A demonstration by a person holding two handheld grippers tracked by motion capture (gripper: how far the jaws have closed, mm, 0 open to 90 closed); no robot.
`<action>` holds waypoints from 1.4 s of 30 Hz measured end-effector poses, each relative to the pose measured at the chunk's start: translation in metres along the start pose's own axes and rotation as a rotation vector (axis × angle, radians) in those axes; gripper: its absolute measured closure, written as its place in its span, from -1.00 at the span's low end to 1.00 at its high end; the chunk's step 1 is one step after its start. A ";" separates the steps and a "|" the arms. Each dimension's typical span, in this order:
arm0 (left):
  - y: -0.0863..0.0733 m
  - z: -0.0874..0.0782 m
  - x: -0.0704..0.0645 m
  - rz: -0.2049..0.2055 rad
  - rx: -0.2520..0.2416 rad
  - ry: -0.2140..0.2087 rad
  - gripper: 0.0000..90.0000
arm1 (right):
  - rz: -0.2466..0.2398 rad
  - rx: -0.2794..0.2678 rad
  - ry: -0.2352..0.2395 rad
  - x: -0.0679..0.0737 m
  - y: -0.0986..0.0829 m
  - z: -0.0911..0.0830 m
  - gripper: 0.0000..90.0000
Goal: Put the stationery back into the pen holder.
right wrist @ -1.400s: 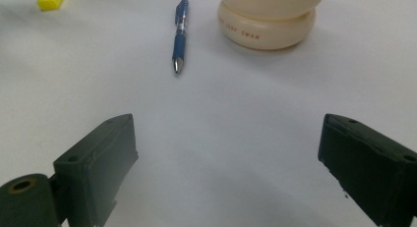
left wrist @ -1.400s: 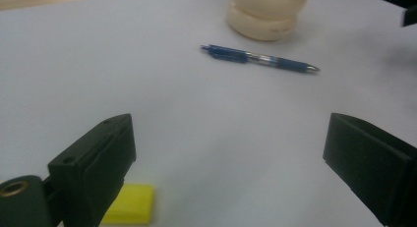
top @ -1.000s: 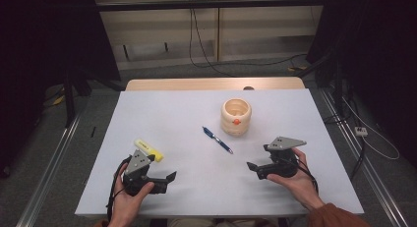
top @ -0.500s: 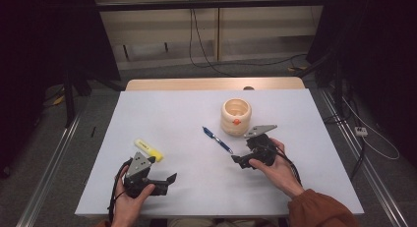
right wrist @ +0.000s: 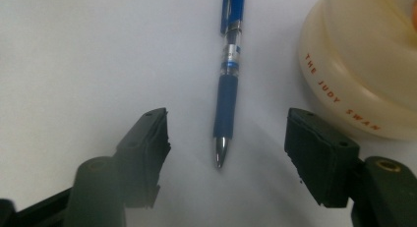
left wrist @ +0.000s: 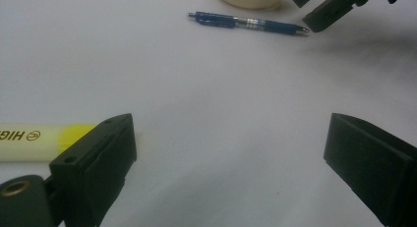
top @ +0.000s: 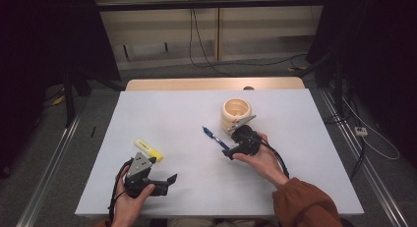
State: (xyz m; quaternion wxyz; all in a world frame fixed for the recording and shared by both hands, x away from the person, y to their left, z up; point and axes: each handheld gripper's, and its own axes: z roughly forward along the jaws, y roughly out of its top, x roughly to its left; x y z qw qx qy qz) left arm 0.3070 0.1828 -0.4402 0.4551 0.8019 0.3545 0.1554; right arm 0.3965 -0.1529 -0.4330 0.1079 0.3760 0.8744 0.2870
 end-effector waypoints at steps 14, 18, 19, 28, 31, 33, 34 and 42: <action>0.000 0.000 0.000 -0.001 0.008 -0.005 -0.87 | 0.007 0.066 -0.030 0.004 0.017 0.021 0.40; 0.000 0.000 0.001 0.006 0.014 -0.008 -0.87 | 0.012 0.085 -0.043 0.004 0.018 0.025 0.49; 0.000 0.000 0.001 0.005 0.014 -0.007 -0.87 | 0.013 0.085 -0.035 0.004 0.018 0.025 0.50; 0.000 -0.001 0.003 -0.001 0.010 -0.003 -0.87 | 0.039 0.103 -0.024 0.004 0.019 0.026 0.69; 0.000 0.000 0.003 -0.006 0.013 -0.007 -0.87 | 0.051 0.108 -0.026 0.003 0.020 0.026 0.79; 0.000 0.000 0.003 -0.006 0.015 -0.007 -0.87 | 0.057 0.110 -0.023 0.003 0.020 0.026 0.79; 0.000 0.000 0.003 -0.006 0.014 -0.008 -0.87 | 0.061 0.109 -0.026 0.003 0.020 0.026 0.79; 0.000 0.000 0.004 -0.003 0.021 -0.010 -0.87 | 0.037 0.084 -0.023 0.005 0.018 0.024 0.80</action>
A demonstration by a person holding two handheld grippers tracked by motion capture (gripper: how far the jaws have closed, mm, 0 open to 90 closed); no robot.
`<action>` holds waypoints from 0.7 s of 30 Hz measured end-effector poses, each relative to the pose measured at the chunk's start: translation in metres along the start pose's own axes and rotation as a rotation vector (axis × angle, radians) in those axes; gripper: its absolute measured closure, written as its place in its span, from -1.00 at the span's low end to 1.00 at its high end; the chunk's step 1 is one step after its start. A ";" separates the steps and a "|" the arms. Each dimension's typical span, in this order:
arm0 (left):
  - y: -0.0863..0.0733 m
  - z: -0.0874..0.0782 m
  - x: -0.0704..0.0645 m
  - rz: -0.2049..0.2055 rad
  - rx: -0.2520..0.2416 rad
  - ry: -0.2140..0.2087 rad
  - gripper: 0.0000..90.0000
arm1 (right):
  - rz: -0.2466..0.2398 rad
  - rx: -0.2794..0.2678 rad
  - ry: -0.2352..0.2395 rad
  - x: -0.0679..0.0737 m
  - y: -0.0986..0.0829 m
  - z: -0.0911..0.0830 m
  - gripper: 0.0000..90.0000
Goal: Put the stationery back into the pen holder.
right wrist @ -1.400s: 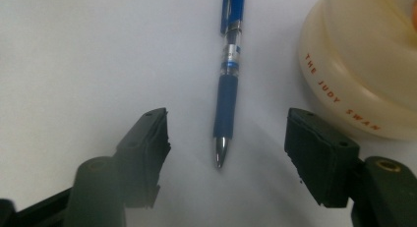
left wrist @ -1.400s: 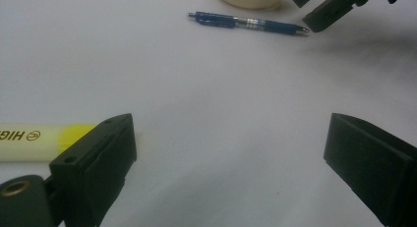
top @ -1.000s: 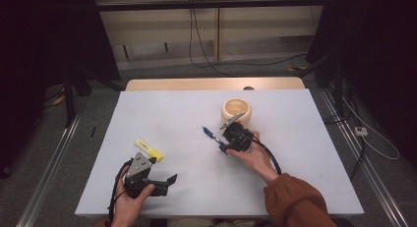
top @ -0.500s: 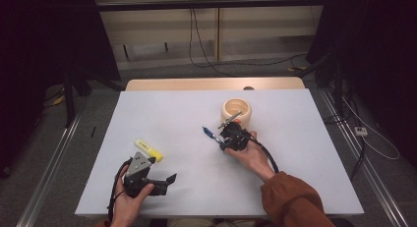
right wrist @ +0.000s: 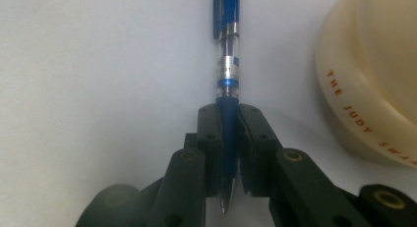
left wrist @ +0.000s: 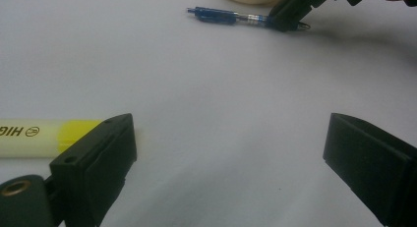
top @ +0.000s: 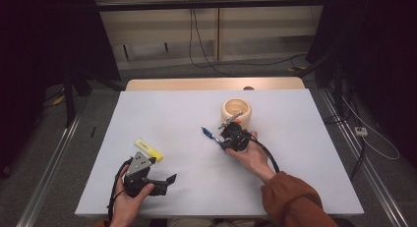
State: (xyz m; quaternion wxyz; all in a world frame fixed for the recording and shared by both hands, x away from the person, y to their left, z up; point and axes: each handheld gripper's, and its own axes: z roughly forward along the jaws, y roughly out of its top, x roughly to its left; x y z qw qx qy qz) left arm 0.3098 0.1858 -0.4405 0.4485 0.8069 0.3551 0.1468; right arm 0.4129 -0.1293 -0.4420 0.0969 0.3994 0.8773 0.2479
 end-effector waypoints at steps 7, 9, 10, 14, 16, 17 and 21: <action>0.000 0.000 0.000 0.005 -0.004 0.000 -0.87 | -0.004 -0.044 0.020 0.001 -0.004 -0.016 0.80; 0.000 0.001 -0.001 0.008 -0.003 -0.001 -0.87 | -0.012 -0.057 0.032 0.002 -0.008 -0.021 0.80; 0.000 0.001 -0.001 0.006 -0.001 -0.001 -0.87 | -0.017 -0.063 0.036 0.002 -0.010 -0.024 0.80; 0.000 0.001 -0.001 0.002 -0.003 -0.003 -0.87 | -0.027 -0.063 0.051 0.001 -0.019 -0.033 0.80; 0.000 0.001 -0.001 0.007 0.003 -0.004 -0.86 | -0.030 -0.057 0.059 0.001 -0.024 -0.038 0.80; 0.000 0.001 -0.002 0.010 -0.001 -0.002 -0.86 | -0.036 -0.059 0.062 0.000 -0.026 -0.040 0.80; 0.000 0.000 -0.002 0.021 0.003 0.004 -0.86 | -0.044 -0.072 0.082 -0.002 -0.038 -0.049 0.80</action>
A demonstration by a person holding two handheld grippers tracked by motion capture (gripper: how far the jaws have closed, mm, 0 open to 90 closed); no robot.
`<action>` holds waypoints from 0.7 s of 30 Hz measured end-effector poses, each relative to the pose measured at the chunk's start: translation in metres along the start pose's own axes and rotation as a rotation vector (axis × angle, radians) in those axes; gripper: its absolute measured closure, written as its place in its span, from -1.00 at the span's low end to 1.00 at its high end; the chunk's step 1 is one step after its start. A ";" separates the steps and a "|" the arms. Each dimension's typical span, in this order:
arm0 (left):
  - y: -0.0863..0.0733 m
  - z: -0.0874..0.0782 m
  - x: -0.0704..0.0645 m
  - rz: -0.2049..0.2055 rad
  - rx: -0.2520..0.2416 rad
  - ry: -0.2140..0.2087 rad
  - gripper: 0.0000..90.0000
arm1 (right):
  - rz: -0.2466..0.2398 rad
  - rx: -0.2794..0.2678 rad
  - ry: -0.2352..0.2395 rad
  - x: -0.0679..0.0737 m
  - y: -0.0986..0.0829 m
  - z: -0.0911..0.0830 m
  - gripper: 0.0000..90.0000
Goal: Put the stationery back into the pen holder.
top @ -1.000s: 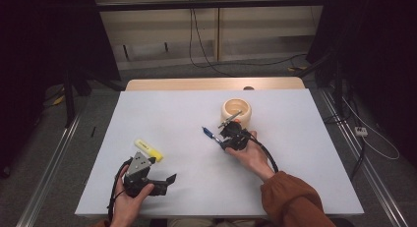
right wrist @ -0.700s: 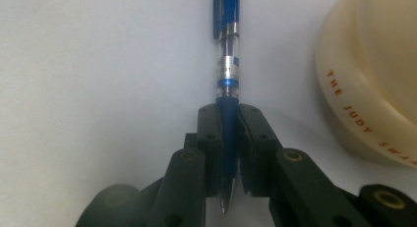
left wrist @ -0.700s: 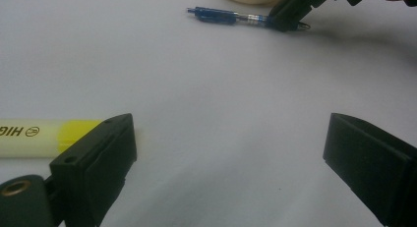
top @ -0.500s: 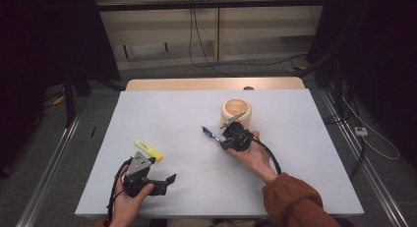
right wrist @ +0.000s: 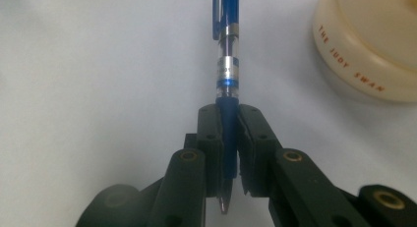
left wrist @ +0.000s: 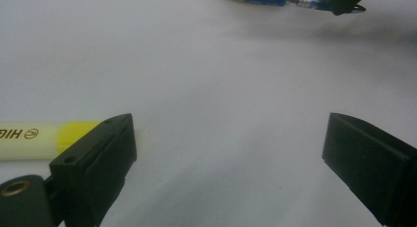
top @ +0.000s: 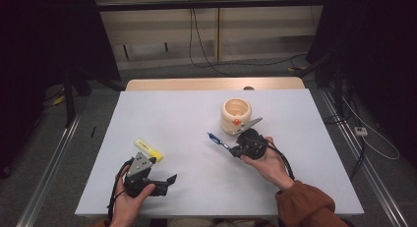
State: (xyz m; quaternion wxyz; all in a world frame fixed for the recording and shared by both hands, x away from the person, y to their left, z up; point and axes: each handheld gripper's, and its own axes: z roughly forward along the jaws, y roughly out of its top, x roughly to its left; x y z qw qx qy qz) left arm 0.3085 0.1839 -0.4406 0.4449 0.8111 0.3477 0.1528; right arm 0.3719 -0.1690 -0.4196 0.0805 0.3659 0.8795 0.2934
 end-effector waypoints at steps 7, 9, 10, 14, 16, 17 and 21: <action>0.000 0.001 -0.003 0.020 0.000 -0.003 -0.86 | -0.026 -0.024 0.052 0.001 -0.016 -0.016 0.80; 0.001 0.000 -0.003 0.032 -0.014 -0.013 -0.86 | -0.016 -0.028 0.060 0.001 -0.020 -0.019 0.80; 0.002 -0.002 -0.004 0.042 -0.030 -0.017 -0.86 | -0.018 -0.028 0.064 0.000 -0.021 -0.020 0.80; 0.003 -0.006 -0.006 0.066 -0.051 -0.015 -0.86 | -0.025 -0.027 0.088 0.001 -0.026 -0.021 0.80; 0.002 -0.006 -0.006 0.084 -0.047 -0.008 -0.86 | -0.042 -0.024 0.098 0.004 -0.027 -0.022 0.80; 0.002 -0.005 -0.006 0.094 -0.036 -0.010 -0.86 | -0.049 -0.023 0.103 0.006 -0.028 -0.022 0.80; 0.003 -0.004 -0.010 0.121 -0.034 -0.004 -0.85 | -0.080 -0.019 0.124 0.011 -0.030 -0.024 0.80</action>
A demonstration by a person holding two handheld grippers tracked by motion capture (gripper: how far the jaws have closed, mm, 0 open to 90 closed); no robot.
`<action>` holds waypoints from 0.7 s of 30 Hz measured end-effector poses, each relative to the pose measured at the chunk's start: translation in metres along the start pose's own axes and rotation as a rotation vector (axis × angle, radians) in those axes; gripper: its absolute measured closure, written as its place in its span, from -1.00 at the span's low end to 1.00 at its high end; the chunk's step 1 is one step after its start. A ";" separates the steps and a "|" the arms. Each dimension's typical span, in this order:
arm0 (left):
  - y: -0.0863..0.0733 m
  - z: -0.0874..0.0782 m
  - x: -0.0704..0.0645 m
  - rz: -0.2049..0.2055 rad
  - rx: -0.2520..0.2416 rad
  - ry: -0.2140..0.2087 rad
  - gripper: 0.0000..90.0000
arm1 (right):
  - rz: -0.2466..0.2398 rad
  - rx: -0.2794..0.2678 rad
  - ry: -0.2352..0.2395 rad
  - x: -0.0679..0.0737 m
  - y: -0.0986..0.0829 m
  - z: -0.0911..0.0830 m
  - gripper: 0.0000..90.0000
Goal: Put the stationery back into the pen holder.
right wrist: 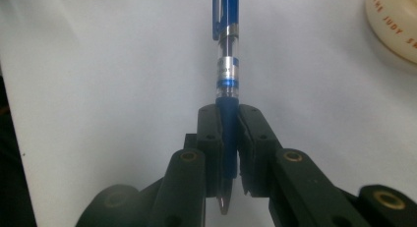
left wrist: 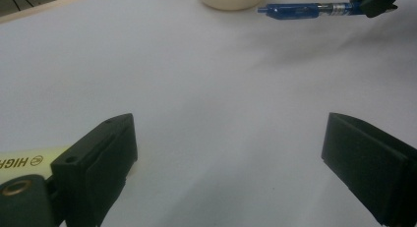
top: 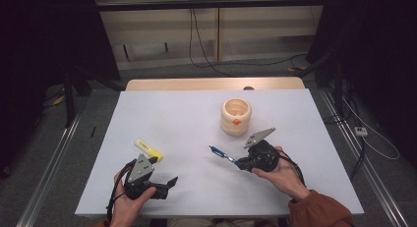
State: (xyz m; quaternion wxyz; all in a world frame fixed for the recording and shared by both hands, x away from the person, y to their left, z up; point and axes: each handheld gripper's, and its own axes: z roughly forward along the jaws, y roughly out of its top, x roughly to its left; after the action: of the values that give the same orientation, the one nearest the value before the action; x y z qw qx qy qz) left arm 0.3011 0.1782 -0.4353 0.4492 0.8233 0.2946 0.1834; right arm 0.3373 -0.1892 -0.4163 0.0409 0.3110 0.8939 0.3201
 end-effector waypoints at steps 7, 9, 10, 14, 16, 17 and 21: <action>0.009 0.011 -0.011 0.088 0.010 -0.025 -0.82 | -0.028 -0.008 0.027 0.003 0.001 -0.003 0.80; 0.011 0.014 -0.013 0.091 0.015 -0.039 -0.82 | -0.036 -0.013 0.032 0.004 0.003 -0.003 0.80; 0.012 0.014 -0.014 0.107 0.024 -0.041 -0.82 | -0.036 -0.012 0.038 0.005 0.003 -0.003 0.80; 0.018 0.015 -0.019 0.169 0.006 -0.038 -0.84 | -0.047 -0.009 0.047 0.008 0.004 -0.002 0.80; 0.022 0.017 -0.022 0.208 0.012 -0.058 -0.86 | -0.037 -0.014 0.054 0.008 0.005 -0.001 0.80; 0.023 0.018 -0.023 0.228 0.023 -0.058 -0.84 | -0.043 -0.016 0.056 0.008 0.006 -0.002 0.80; 0.028 0.024 -0.028 0.296 0.030 -0.055 -0.83 | -0.054 -0.020 0.060 0.010 0.008 -0.002 0.80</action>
State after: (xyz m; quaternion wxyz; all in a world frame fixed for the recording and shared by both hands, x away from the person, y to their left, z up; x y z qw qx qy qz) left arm 0.3023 0.1336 -0.4255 0.4129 0.8690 0.1601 0.2206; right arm 0.3332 -0.1798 -0.4082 0.0257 0.2767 0.8996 0.3370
